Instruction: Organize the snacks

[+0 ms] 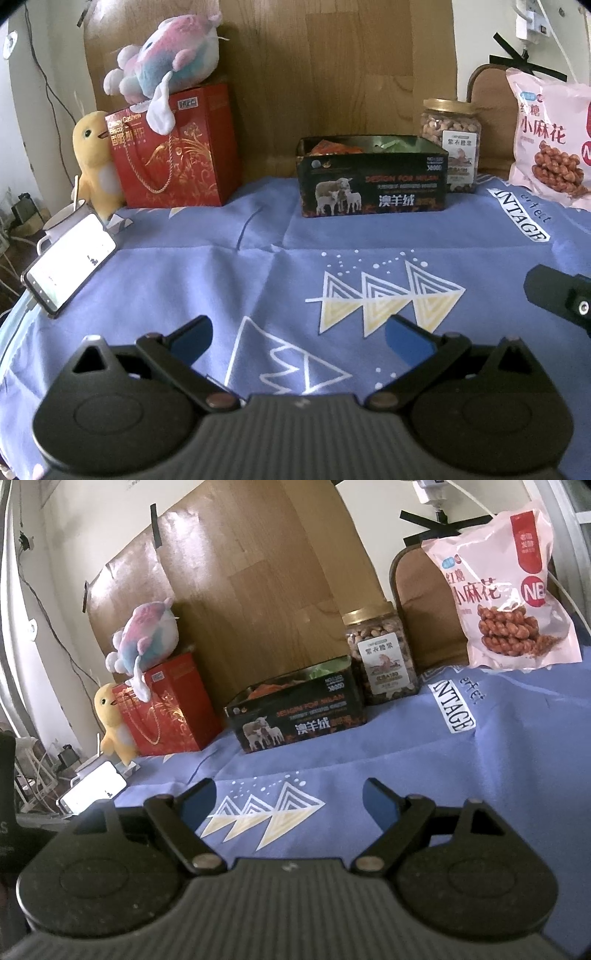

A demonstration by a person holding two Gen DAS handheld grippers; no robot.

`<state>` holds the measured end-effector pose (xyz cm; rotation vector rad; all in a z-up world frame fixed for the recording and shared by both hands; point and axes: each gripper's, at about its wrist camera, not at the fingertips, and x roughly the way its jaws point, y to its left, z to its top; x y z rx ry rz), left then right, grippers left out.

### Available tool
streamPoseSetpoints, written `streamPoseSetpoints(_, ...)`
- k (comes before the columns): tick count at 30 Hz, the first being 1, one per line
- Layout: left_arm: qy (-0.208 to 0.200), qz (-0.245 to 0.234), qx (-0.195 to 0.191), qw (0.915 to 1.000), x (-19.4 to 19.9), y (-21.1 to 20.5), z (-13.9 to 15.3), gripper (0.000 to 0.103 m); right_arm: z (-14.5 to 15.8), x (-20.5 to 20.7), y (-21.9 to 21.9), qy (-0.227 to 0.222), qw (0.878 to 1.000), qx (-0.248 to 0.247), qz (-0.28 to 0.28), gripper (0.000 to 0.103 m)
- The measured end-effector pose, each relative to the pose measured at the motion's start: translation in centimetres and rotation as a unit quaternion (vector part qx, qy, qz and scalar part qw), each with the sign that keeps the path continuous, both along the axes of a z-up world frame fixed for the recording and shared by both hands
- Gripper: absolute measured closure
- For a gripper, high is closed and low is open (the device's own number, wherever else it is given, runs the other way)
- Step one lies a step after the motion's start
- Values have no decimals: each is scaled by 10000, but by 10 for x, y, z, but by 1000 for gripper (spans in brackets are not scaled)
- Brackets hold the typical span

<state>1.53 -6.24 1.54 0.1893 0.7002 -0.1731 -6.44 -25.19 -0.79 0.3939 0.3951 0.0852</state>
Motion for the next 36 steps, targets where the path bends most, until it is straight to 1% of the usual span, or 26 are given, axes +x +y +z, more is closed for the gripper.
streamPoseSetpoints(7,-3,-16,-77,10000,-4,2,3,0,4,-6,1,-43,10000,-14,-14,15)
streamPoseSetpoints(14,-24,-30,-71,10000,-7,2,4,0,6,-8,4,-69,10000,-53,15,15)
streamPoseSetpoints(17,-25,-46,-58,10000,-7,2,4,0,4,-4,5,8,9999,-83,74,15)
streamPoseSetpoints(24,-43,-24,-92,9999,-8,4,7,0,6,-4,11,-13,9998,-163,149,15)
streamPoseSetpoints(30,-1,-48,-124,9999,-6,3,5,0,5,-4,11,52,9999,-118,99,15)
streamPoseSetpoints(36,-9,-33,-154,9999,-7,4,5,0,6,-7,5,-13,10000,-60,-49,15)
